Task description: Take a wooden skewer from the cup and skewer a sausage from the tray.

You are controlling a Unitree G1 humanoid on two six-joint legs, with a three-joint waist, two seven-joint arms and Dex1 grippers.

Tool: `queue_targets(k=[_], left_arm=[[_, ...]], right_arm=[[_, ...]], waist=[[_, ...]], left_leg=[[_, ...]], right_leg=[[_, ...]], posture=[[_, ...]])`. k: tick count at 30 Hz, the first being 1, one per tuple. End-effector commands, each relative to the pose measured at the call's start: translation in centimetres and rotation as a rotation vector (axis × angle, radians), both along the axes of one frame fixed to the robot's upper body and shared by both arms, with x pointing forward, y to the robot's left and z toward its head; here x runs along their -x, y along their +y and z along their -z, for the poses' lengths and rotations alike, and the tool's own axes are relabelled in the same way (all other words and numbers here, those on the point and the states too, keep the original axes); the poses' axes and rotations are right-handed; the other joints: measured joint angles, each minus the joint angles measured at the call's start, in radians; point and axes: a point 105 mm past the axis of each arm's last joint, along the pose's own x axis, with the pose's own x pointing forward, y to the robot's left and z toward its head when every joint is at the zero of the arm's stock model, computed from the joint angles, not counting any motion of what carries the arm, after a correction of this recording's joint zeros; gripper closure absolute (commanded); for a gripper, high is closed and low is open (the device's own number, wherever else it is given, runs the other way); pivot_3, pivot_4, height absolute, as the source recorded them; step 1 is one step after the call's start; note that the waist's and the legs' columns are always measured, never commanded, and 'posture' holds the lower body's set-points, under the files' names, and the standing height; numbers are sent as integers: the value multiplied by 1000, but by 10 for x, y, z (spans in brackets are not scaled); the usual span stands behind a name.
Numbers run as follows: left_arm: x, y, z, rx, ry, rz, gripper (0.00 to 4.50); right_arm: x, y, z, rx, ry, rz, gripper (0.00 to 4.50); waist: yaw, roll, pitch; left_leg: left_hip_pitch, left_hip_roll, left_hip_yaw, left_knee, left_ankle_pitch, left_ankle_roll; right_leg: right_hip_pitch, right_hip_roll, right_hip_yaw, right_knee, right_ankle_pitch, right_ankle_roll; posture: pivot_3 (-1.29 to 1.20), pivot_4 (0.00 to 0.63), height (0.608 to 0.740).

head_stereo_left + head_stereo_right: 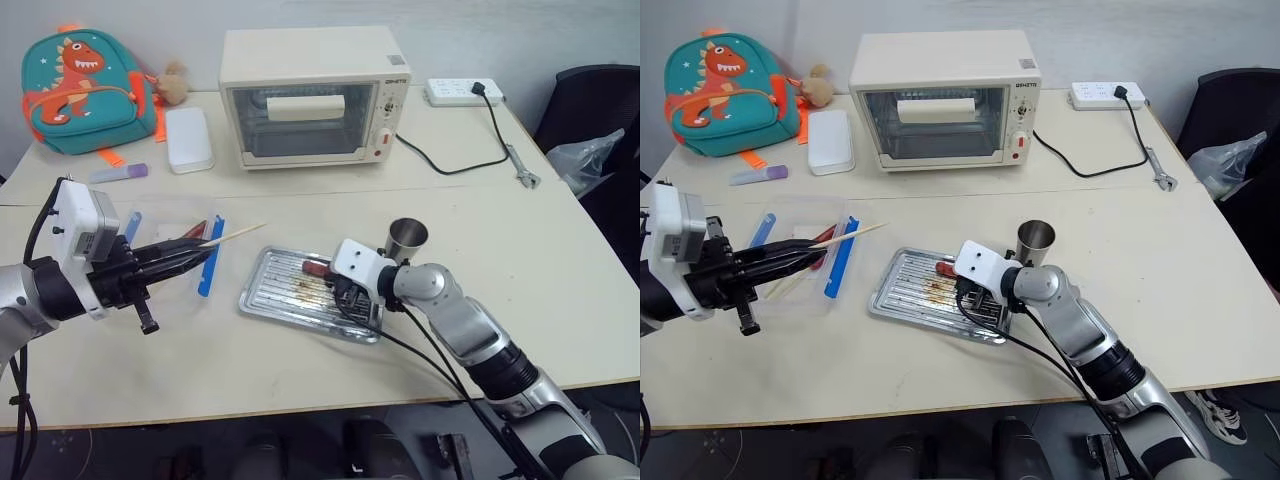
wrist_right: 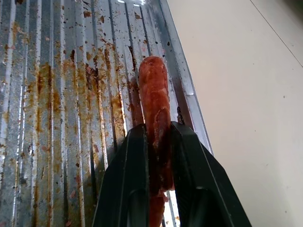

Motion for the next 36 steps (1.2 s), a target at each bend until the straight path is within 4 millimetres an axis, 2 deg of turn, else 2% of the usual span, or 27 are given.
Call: queue_targets(k=[1,5,8,12,17,21,25,36], left_arm=[[1,0,-9,-18,-42,7,4500],[1,0,-9,-20,-43,8,4500],[0,2,-7,-23,-32,12,4500],[1,2,-4,-41,-13,39,4500],[5,-2,2,-90,34,137,4500],[10,-8,6,-122,69,231,4500],[12,-15,6,-146,78,305,4500],[13,-45,3,-153,62,479,4500]], right_arm=[[2,-2,1,-19,25,6,3936],[2,-2,0,-23,33,7,3936],[7,-2,-25,-113,123,-37,3936],[28,-6,-52,-180,311,-165,3936],[54,-30,-92,-203,582,-318,3936],[72,-48,-110,-180,722,-406,3936],[83,-57,-117,-141,755,-462,3936],[93,-54,-120,-127,762,-489,3936]], waist=[[0,0,0],[0,0,0],[1,0,0],[1,0,0],[2,0,0],[2,0,0],[2,0,0],[3,1,0]], left_leg=[[0,0,0,0,0,0],[0,0,0,0,0,0],[0,0,0,0,0,0],[0,0,0,0,0,0],[0,0,-1,0,0,1],[0,0,-1,-1,-1,1],[-1,0,0,-1,-2,4],[-1,0,0,0,-2,3]], right_leg=[[0,0,0,0,0,0],[0,0,0,0,0,0],[0,0,0,1,0,0],[0,0,0,1,0,0],[0,-1,-1,0,0,0],[0,-1,-1,-2,0,0],[0,-1,0,-4,0,0],[0,0,0,-2,0,0]], posture=[[0,150,740],[0,150,740],[0,150,740],[0,150,740],[0,150,740],[0,150,740],[0,150,740],[0,150,740]])
